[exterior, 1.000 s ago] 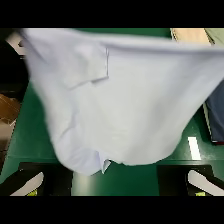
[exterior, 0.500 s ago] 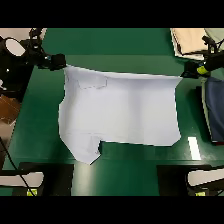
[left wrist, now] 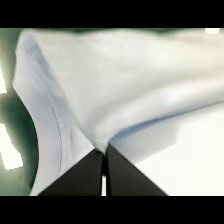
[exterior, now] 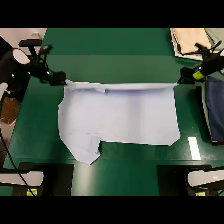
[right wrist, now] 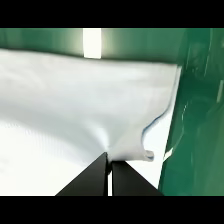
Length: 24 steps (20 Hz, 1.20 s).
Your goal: Fold the shirts.
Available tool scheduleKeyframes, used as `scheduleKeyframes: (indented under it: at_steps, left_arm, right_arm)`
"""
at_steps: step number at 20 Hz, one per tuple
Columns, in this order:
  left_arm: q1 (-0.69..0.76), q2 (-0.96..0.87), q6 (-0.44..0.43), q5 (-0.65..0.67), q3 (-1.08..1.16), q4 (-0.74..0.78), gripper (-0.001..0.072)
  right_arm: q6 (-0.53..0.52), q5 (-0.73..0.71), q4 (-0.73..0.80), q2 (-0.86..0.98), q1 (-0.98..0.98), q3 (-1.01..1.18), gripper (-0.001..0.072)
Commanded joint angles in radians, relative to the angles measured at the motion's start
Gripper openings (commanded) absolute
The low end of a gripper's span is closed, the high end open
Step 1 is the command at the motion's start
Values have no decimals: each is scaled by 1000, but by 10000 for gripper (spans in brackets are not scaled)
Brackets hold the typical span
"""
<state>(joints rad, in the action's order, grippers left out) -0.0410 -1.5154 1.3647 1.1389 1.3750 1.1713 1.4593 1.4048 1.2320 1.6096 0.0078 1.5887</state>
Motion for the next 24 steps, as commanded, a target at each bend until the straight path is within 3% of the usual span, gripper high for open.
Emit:
scheduleKeyframes:
  at_steps: [1, 2, 3, 4, 5, 6, 7, 10, 13, 19, 24]
  left_arm:
    - [-2, -1, -18, -33, -113, 1, 27]
    - [-2, -1, -3, -43, -127, 1, 29]
    - [-2, -1, -3, -40, -129, 1, 193]
    - [-3, 0, -1, -34, -128, 0, 550]
    - [-3, 0, 17, -14, -126, 1, 599]
    - [-7, 2, 35, 32, -117, 0, 492]
    - [-12, 15, 34, 77, -115, 2, 481]
    - [-18, 152, 61, 135, -208, 93, 482]
    - [-18, 355, 108, 136, -458, 146, 482]
    - [-18, 644, 211, 179, -861, 101, 482]
    - [-17, 681, 229, 89, -974, -28, 482]
  right_arm:
    - [-1, -96, -10, -58, 27, -191, 18]
    - [3, -131, -11, -71, 38, -233, 20]
    - [6, -155, -12, -80, 46, -261, 68]
    - [6, -166, -12, -85, 47, -272, 279]
    - [6, -164, -14, -95, 47, -275, 404]
    - [6, -160, -18, -110, 45, -275, 404]
    - [5, -142, -28, -136, 39, -275, 403]
    - [5, -51, -29, -243, 15, -275, 403]
    - [5, -11, -28, -360, 15, -275, 403]
    - [5, -69, -35, -461, 36, -275, 403]
    - [5, -68, -35, -459, 36, -275, 403]
